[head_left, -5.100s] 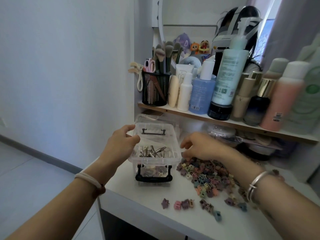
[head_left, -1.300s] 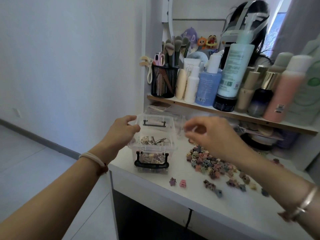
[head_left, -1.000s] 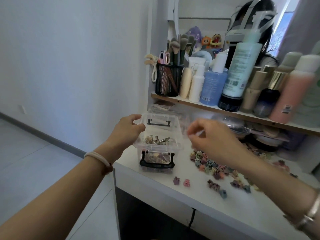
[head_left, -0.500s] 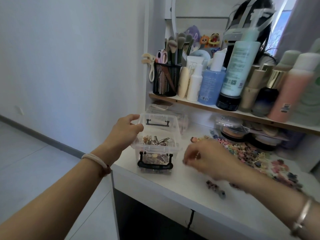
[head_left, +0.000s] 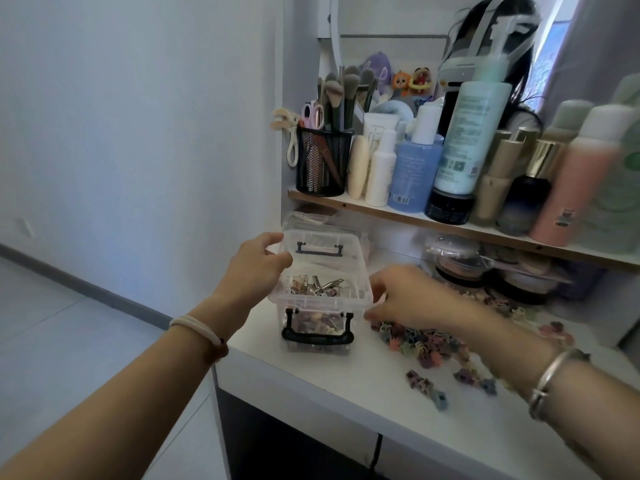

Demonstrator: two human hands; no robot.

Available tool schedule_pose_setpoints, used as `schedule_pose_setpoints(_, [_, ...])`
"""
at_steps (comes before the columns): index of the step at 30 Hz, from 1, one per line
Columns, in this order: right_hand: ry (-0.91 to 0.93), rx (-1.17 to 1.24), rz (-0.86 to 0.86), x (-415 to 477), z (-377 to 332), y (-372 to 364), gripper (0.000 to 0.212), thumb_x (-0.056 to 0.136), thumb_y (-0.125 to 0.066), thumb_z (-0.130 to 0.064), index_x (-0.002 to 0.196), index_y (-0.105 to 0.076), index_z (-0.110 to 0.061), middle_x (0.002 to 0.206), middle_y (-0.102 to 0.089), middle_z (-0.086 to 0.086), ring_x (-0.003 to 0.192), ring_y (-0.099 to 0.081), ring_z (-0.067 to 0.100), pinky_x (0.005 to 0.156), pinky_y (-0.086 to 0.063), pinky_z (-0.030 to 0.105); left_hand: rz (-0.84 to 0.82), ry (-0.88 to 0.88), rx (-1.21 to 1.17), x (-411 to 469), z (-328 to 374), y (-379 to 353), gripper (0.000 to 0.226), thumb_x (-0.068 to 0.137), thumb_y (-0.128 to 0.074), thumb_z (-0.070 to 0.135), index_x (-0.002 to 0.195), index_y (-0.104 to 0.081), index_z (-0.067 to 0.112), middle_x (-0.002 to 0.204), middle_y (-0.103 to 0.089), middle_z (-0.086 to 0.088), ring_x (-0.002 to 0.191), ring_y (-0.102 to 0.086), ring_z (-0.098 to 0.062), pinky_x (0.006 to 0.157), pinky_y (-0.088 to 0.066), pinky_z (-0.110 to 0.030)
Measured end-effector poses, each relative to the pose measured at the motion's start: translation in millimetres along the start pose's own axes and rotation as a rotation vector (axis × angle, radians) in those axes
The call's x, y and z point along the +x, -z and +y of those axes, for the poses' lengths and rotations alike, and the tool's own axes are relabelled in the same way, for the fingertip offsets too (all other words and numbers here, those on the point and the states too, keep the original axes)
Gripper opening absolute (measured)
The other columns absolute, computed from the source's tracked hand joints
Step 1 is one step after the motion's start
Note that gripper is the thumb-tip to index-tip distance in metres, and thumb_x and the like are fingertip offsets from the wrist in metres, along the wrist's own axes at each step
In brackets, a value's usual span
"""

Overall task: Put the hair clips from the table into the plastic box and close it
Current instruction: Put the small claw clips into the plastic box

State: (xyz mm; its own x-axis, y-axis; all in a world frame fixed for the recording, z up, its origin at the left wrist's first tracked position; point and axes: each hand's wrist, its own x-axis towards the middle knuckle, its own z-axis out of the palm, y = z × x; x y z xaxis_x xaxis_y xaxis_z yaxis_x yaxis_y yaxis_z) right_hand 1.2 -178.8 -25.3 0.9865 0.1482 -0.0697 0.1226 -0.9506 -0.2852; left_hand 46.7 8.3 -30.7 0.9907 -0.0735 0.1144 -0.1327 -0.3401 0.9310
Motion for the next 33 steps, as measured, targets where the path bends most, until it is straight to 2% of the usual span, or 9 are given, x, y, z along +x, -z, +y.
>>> schedule_pose_setpoints(4, [0.009, -0.154, -0.038, 3, -3, -7, 0.008, 0.085, -0.061, -0.022, 0.088, -0.062, -0.015, 0.067, -0.041, -0.011, 0.07, -0.044, 0.012, 0.06, -0.033, 0.022, -0.01, 0.001, -0.008, -1, 2, -1, 0.044, 0.09, -0.049, 0.009, 0.134, -0.046, 0.012, 0.079, -0.052, 0.0, 0.08, -0.051, -0.023, 0.075, -0.037, -0.031])
schedule_pose_setpoints(7, [0.048, -0.19, -0.064, 2, -7, -3, 0.006, 0.084, -0.061, -0.02, 0.08, -0.059, -0.017, 0.064, -0.038, -0.011, 0.064, -0.042, 0.011, 0.048, -0.027, 0.016, -0.018, -0.001, -0.008, -1, 2, 0, 0.045, 0.09, -0.049, 0.009, 0.135, -0.045, 0.012, 0.082, -0.054, -0.003, 0.08, -0.051, -0.023, 0.076, -0.038, -0.031])
schedule_pose_setpoints(11, [0.078, -0.252, -0.136, -2, -7, 4, 0.037, 0.085, -0.062, -0.021, 0.059, -0.036, -0.027, 0.064, -0.037, -0.012, 0.057, -0.036, 0.002, 0.042, -0.029, 0.012, -0.021, -0.002, -0.006, -2, 1, 0, 0.045, 0.09, -0.048, 0.01, 0.135, -0.045, 0.013, 0.092, -0.055, -0.007, 0.084, -0.052, -0.024, 0.078, -0.039, -0.032])
schedule_pose_setpoints(16, [0.11, -0.225, -0.054, 0, -1, -1, 0.016, 0.087, -0.053, -0.011, 0.075, -0.061, -0.019, 0.07, -0.047, -0.012, 0.065, -0.045, 0.007, 0.049, -0.029, 0.009, -0.029, -0.008, -0.01, -2, 1, 0, 0.045, 0.091, -0.048, 0.009, 0.135, -0.045, 0.012, 0.093, -0.054, -0.007, 0.086, -0.052, -0.023, 0.078, -0.039, -0.032])
schedule_pose_setpoints(21, [0.095, -0.119, 0.068, 3, 4, 6, 0.021, 0.087, -0.06, -0.011, 0.105, -0.07, -0.014, 0.099, -0.069, -0.003, 0.076, -0.053, 0.003, 0.071, -0.04, 0.012, -0.023, 0.0, -0.018, 0, 0, -1, 0.045, 0.09, -0.049, 0.01, 0.135, -0.045, 0.013, 0.081, -0.053, 0.0, 0.084, -0.052, -0.024, 0.078, -0.038, -0.031])
schedule_pose_setpoints(26, [0.1, 0.298, 0.469, 5, -9, 31, 0.009, 0.083, -0.066, -0.014, 0.091, -0.069, -0.017, 0.086, -0.066, -0.006, 0.073, -0.057, 0.0, 0.07, -0.045, 0.007, -0.022, 0.005, -0.014, 0, 0, 0, 0.045, 0.09, -0.049, 0.01, 0.134, -0.046, 0.013, 0.082, -0.054, -0.002, 0.082, -0.052, -0.024, 0.078, -0.039, -0.032])
schedule_pose_setpoints(29, [0.207, 0.486, 0.404, 1, -27, 42, 0.011, 0.08, -0.068, -0.017, 0.091, -0.067, -0.02, 0.087, -0.066, -0.008, 0.079, -0.061, -0.001, 0.075, -0.048, 0.006, -0.024, 0.008, -0.023, 0, 1, 0, 0.044, 0.09, -0.049, 0.009, 0.134, -0.045, 0.013, 0.079, -0.053, 0.0, 0.079, -0.052, -0.024, 0.075, -0.039, -0.032])
schedule_pose_setpoints(31, [0.226, 0.413, 0.314, 1, -30, 41, 0.023, 0.083, -0.066, -0.023, 0.105, -0.066, -0.021, 0.099, -0.064, -0.01, 0.093, -0.06, 0.002, 0.087, -0.046, 0.016, -0.029, 0.01, -0.024, -1, 2, 0, 0.044, 0.09, -0.048, 0.009, 0.134, -0.045, 0.012, 0.083, -0.054, -0.003, 0.081, -0.053, -0.025, 0.075, -0.039, -0.032])
schedule_pose_setpoints(33, [0.165, 0.362, 0.327, 5, -22, 37, 0.026, 0.085, -0.063, -0.023, 0.112, -0.063, -0.021, 0.101, -0.059, -0.011, 0.098, -0.056, 0.005, 0.086, -0.043, 0.019, -0.03, 0.007, -0.021, -2, 2, 0, 0.044, 0.091, -0.048, 0.01, 0.135, -0.045, 0.012, 0.088, -0.055, -0.006, 0.083, -0.052, -0.025, 0.077, -0.04, -0.032])
